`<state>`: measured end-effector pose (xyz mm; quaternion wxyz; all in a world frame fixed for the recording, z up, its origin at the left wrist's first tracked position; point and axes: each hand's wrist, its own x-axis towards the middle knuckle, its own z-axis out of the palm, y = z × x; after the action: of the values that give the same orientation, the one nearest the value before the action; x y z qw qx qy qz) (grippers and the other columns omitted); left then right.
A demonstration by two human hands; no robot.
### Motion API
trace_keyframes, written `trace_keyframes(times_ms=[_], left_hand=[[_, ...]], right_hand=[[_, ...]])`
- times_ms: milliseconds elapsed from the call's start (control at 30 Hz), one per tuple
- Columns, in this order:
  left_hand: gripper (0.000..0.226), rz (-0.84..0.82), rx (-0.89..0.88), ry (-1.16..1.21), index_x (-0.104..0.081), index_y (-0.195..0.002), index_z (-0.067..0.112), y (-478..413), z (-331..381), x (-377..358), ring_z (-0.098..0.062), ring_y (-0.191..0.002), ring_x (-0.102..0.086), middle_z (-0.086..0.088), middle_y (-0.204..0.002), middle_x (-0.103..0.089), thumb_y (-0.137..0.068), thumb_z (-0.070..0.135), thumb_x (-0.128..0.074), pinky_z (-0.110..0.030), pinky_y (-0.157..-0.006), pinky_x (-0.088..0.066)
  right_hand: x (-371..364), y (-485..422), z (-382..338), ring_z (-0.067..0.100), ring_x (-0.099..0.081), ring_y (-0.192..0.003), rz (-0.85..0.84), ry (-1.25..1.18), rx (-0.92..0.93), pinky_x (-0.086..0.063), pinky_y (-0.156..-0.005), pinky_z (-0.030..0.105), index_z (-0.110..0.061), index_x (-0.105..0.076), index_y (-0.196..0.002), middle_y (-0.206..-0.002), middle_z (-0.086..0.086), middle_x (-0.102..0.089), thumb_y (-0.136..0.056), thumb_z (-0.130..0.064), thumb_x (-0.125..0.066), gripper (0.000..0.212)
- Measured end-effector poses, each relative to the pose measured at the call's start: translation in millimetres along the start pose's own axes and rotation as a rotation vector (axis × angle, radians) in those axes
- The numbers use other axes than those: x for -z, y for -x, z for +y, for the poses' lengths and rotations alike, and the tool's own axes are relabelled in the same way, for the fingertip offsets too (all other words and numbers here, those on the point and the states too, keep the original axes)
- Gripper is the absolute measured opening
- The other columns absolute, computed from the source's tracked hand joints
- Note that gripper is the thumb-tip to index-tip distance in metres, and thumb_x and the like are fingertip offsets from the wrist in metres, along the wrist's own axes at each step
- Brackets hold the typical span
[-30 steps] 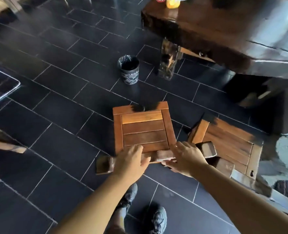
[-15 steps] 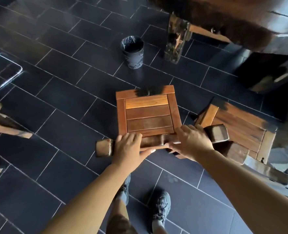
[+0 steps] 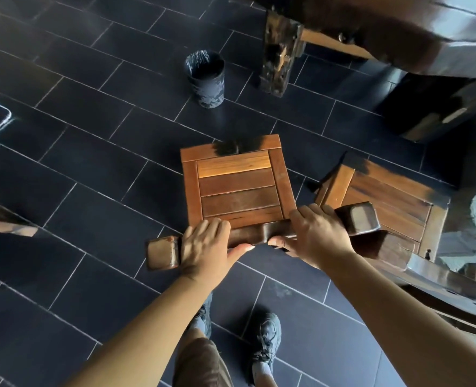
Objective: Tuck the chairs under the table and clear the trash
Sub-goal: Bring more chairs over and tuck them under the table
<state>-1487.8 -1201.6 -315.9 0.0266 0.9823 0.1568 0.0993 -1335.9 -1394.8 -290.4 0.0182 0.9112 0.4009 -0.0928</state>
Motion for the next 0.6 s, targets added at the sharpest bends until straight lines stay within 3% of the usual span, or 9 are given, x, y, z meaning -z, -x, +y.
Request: trace_keyframes(times_ms=[133, 267, 367, 600], left_hand=[[0.060, 0.015, -0.013, 0.010, -0.056, -0.079, 0.018, -2, -2, 1, -0.026, -0.073, -0.055, 0.001, -0.074, -0.058, -0.082, 0.078, -0.049, -0.040, -0.067, -0.038], [0.063, 0.027, -0.046, 0.043, -0.056, -0.078, 0.017, -8, -6, 0, -0.027, -0.072, -0.056, 0.000, -0.073, -0.058, -0.084, 0.078, -0.044, -0.041, -0.065, -0.041], [0.064, 0.029, -0.078, 0.040, -0.056, -0.078, 0.017, -18, -13, -1, -0.026, -0.072, -0.056, 0.000, -0.074, -0.058, -0.085, 0.078, -0.039, -0.039, -0.065, -0.041], [0.058, 0.018, -0.208, 0.033, -0.057, -0.083, 0.016, -55, -35, -12, -0.026, -0.078, -0.059, 0.001, -0.081, -0.062, -0.079, 0.075, -0.055, -0.040, -0.071, -0.043]], right_hand=[[3, -1, -2, 0.031, -0.064, -0.087, 0.021, -0.042, -0.053, -0.048, -0.089, 0.041, -0.012, -0.066, -0.083, -0.083, 0.006, -0.068, -0.069, -0.081, -0.055, 0.071], [6, -4, -4, 0.027, -0.063, -0.091, -0.020, -0.050, -0.095, -0.047, -0.091, 0.039, -0.014, -0.066, -0.085, -0.087, 0.003, -0.068, -0.068, -0.083, -0.051, 0.073], [8, -6, -6, 0.027, -0.063, -0.090, 0.007, -0.062, -0.130, -0.048, -0.089, 0.037, -0.014, -0.066, -0.084, -0.086, 0.003, -0.069, -0.068, -0.079, -0.061, 0.068], [14, -15, -18, 0.026, -0.061, -0.100, -0.005, -0.123, -0.272, -0.045, -0.096, 0.037, -0.013, -0.067, -0.094, -0.096, 0.004, -0.070, -0.073, -0.076, -0.061, 0.067]])
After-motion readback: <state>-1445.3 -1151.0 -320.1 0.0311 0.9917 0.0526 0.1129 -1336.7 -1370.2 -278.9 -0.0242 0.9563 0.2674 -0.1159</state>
